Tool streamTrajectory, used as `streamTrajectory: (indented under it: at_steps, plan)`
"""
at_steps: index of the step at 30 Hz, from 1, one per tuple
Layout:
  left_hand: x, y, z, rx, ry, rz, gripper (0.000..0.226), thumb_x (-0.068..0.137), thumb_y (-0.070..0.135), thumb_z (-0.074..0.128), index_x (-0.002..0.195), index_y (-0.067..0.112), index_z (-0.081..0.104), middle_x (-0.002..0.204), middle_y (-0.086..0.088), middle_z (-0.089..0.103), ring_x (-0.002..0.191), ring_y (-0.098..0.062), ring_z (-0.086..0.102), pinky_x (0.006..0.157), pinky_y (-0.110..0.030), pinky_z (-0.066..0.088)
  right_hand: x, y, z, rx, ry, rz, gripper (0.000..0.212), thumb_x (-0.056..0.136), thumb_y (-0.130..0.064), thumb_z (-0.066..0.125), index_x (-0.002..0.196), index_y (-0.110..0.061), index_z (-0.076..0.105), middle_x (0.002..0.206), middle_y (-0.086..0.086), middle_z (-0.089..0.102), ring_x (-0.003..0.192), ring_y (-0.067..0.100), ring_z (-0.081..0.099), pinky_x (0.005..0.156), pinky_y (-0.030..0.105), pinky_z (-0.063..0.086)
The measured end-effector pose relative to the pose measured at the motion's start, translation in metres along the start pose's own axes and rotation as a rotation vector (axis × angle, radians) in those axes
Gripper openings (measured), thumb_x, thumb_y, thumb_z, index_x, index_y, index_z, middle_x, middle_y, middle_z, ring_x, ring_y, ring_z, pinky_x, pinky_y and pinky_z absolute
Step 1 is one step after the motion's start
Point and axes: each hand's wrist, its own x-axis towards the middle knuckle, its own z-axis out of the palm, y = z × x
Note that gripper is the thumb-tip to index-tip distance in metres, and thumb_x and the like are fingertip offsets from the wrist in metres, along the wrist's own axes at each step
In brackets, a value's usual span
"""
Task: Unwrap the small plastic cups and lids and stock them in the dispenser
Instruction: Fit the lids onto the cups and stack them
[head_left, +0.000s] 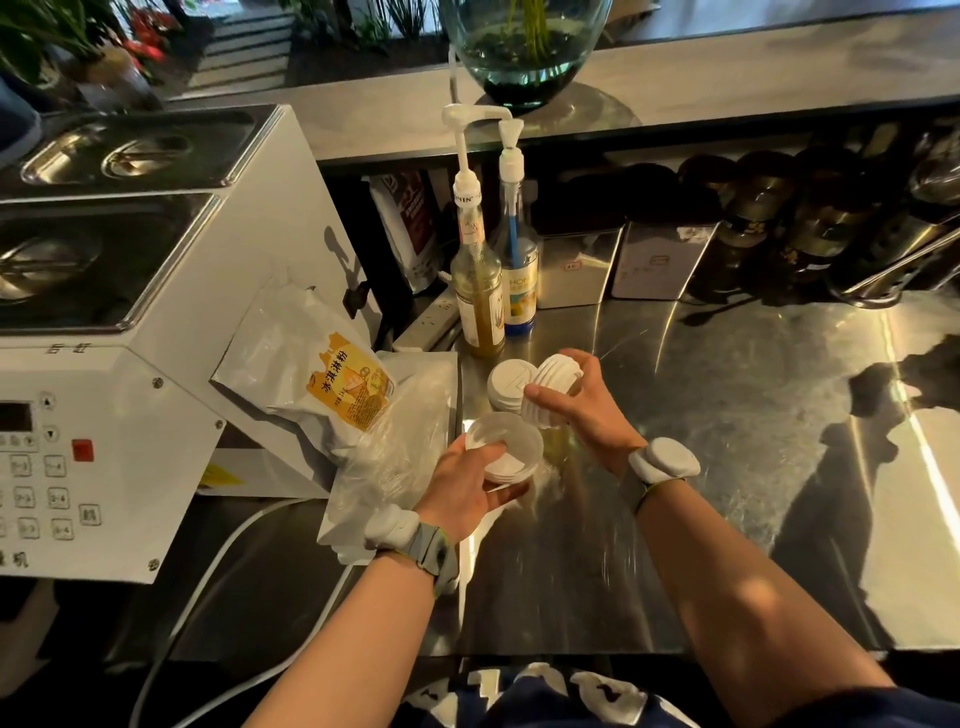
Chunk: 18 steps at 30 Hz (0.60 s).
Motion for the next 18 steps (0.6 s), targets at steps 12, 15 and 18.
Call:
streamTrajectory:
  at_steps: [12, 15, 18]
  plan:
    - [0.0, 0.007, 0.0, -0.086, -0.026, 0.156, 0.038, 0.101, 0.035, 0.055, 0.138, 0.023, 0.053, 0.133, -0.015, 0.065, 0.116, -0.037, 0.066, 0.087, -0.05, 0.06, -0.013, -0.004, 0.012, -0.068, -0.093, -0.085, 0.048, 0.069, -0.017, 0.09, 0.099, -0.015, 0.053, 0.1, 0.004, 0.064, 0.087, 0.017, 0.065, 0.08, 0.033, 0.057]
    - [0.002, 0.013, -0.001, -0.069, 0.009, 0.219, 0.039, 0.1, 0.03, 0.059, 0.139, 0.024, 0.053, 0.132, -0.015, 0.063, 0.117, -0.037, 0.065, 0.082, -0.05, 0.061, -0.017, -0.003, 0.011, -0.237, -0.078, -0.111, 0.039, 0.072, -0.017, 0.088, 0.094, -0.011, 0.056, 0.09, 0.0, 0.061, 0.081, 0.014, 0.061, 0.075, 0.027, 0.054]
    - [0.002, 0.018, -0.003, 0.014, 0.018, 0.283, 0.04, 0.1, 0.028, 0.061, 0.138, 0.026, 0.052, 0.132, -0.013, 0.061, 0.119, -0.038, 0.062, 0.08, -0.051, 0.061, -0.021, -0.009, 0.012, -0.432, -0.089, -0.171, 0.035, 0.076, -0.018, 0.085, 0.098, -0.012, 0.059, 0.095, -0.004, 0.06, 0.089, 0.013, 0.06, 0.075, 0.019, 0.051]
